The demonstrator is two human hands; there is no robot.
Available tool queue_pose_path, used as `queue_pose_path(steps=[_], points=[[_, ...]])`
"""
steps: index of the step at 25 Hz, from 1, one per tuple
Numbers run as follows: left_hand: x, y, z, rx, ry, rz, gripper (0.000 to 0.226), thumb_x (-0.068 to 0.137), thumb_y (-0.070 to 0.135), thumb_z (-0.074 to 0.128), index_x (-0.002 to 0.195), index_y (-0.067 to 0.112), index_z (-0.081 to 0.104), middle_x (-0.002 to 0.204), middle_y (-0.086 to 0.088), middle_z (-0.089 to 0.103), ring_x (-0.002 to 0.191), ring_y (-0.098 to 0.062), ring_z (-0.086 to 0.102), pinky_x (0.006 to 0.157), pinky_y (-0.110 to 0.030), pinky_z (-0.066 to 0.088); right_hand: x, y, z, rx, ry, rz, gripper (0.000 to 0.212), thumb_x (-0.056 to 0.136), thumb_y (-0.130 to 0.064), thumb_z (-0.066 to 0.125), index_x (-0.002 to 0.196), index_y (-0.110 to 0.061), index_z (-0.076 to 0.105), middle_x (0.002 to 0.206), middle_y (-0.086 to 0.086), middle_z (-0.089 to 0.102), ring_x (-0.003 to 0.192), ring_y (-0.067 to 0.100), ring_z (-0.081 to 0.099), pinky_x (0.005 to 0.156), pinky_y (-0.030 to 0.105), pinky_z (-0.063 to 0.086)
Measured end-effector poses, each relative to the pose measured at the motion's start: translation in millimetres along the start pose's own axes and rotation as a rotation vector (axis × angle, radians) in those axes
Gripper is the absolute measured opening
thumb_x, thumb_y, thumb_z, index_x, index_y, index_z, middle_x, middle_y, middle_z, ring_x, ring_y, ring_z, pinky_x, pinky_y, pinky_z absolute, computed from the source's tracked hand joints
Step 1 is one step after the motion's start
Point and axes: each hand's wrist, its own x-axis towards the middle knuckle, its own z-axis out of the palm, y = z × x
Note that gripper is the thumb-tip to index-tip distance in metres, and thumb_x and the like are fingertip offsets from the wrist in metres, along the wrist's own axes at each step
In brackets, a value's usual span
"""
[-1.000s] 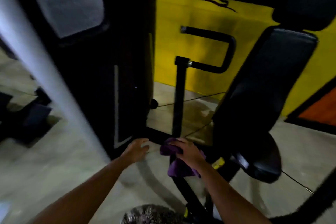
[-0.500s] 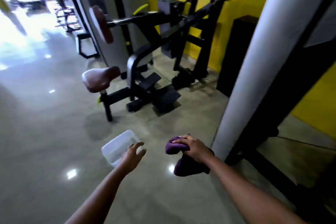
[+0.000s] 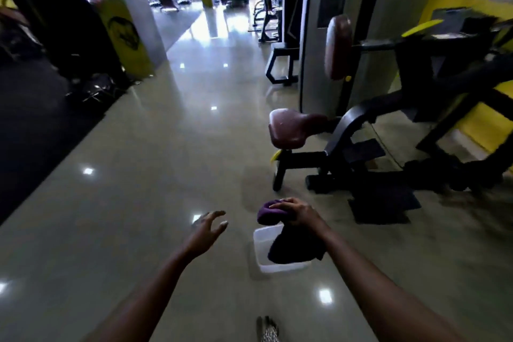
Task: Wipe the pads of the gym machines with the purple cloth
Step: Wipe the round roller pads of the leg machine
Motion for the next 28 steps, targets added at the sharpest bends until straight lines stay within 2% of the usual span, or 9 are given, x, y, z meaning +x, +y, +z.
queue_pose_path(steps=[6, 10, 13, 16, 19, 20, 23, 26, 28], points=[[130.1, -6.0, -93.0, 0.062, 0.042, -0.051, 0.041, 0.094, 0.029, 0.051, 0.133, 0.015, 0.048, 0.138, -0.010, 0.049, 0.127, -0.023, 0.045, 0.098, -0.025, 0.035, 192.0, -37.4, -33.7, 0.025, -0.050, -0.103, 0.048, 0.081, -0.007, 0.067, 0.126, -0.018, 0.057, 0.132, 0.010, 0.052, 0.120, 0.025, 0.053, 0.098, 0.027, 0.037], [224.7, -11.9, -144.2, 0.038, 0.074, -0.058, 0.043, 0.095, 0.031, 0.049, 0.135, 0.016, 0.046, 0.141, -0.008, 0.045, 0.128, -0.021, 0.045, 0.099, -0.024, 0.035, 303.1, -58.4, -53.4, -0.006, -0.032, -0.117, 0.048, 0.081, -0.009, 0.067, 0.125, -0.024, 0.058, 0.133, 0.005, 0.052, 0.118, 0.023, 0.054, 0.096, 0.028, 0.039], [301.9, -22.5, -177.1, 0.028, 0.060, -0.030, 0.043, 0.095, 0.030, 0.049, 0.136, 0.016, 0.046, 0.142, -0.008, 0.044, 0.129, -0.021, 0.043, 0.100, -0.023, 0.033, 374.5, -59.6, -60.7, -0.029, -0.027, -0.100, 0.047, 0.081, -0.012, 0.068, 0.123, -0.029, 0.059, 0.132, 0.001, 0.053, 0.117, 0.018, 0.053, 0.093, 0.022, 0.038], [393.5, -37.6, -213.6, 0.033, 0.018, 0.027, 0.042, 0.094, 0.029, 0.051, 0.134, 0.016, 0.047, 0.139, -0.011, 0.046, 0.124, -0.024, 0.047, 0.098, -0.024, 0.035, 449.7, -61.2, -68.0, -0.010, 0.056, -0.051, 0.043, 0.081, -0.017, 0.066, 0.118, -0.038, 0.060, 0.130, -0.005, 0.053, 0.116, 0.015, 0.054, 0.087, 0.019, 0.037], [479.8, -48.6, -252.5, 0.044, -0.049, 0.071, 0.041, 0.093, 0.029, 0.053, 0.132, 0.016, 0.049, 0.137, -0.013, 0.047, 0.124, -0.026, 0.046, 0.101, -0.028, 0.035, 515.1, -70.2, -77.9, -0.019, 0.149, 0.078, 0.038, 0.087, -0.022, 0.060, 0.121, -0.037, 0.059, 0.131, -0.011, 0.052, 0.114, 0.013, 0.055, 0.077, 0.014, 0.031], [503.3, -48.5, -263.0, 0.050, -0.075, 0.088, 0.042, 0.093, 0.029, 0.053, 0.133, 0.015, 0.049, 0.138, -0.014, 0.047, 0.125, -0.027, 0.045, 0.102, -0.029, 0.035, 529.5, -72.6, -80.5, -0.011, 0.175, 0.109, 0.036, 0.087, -0.024, 0.059, 0.121, -0.038, 0.058, 0.132, -0.011, 0.051, 0.115, 0.012, 0.055, 0.079, 0.016, 0.032], [589.8, -40.4, -296.6, 0.132, -0.157, 0.210, 0.043, 0.094, 0.028, 0.051, 0.134, 0.013, 0.047, 0.138, -0.013, 0.046, 0.127, -0.026, 0.045, 0.100, -0.026, 0.035, 577.8, -70.2, -92.4, 0.059, 0.290, 0.179, 0.033, 0.086, -0.029, 0.058, 0.117, -0.040, 0.061, 0.129, -0.008, 0.054, 0.115, 0.013, 0.055, 0.097, 0.028, 0.040], [669.6, -14.9, -306.9, 0.199, -0.249, 0.356, 0.043, 0.094, 0.030, 0.050, 0.135, 0.016, 0.047, 0.138, -0.009, 0.048, 0.125, -0.023, 0.048, 0.096, -0.024, 0.037, 610.2, -55.6, -103.6, 0.139, 0.433, 0.254, 0.035, 0.081, -0.030, 0.057, 0.116, -0.030, 0.064, 0.123, -0.001, 0.060, 0.116, 0.015, 0.054, 0.102, 0.032, 0.039], [719.8, 8.3, -301.0, 0.198, -0.287, 0.437, 0.043, 0.094, 0.033, 0.050, 0.135, 0.018, 0.047, 0.138, -0.006, 0.049, 0.123, -0.021, 0.050, 0.093, -0.022, 0.037, 631.0, -35.6, -113.7, 0.152, 0.523, 0.329, 0.042, 0.076, -0.029, 0.056, 0.116, -0.019, 0.065, 0.122, 0.007, 0.061, 0.117, 0.021, 0.054, 0.102, 0.029, 0.037]])
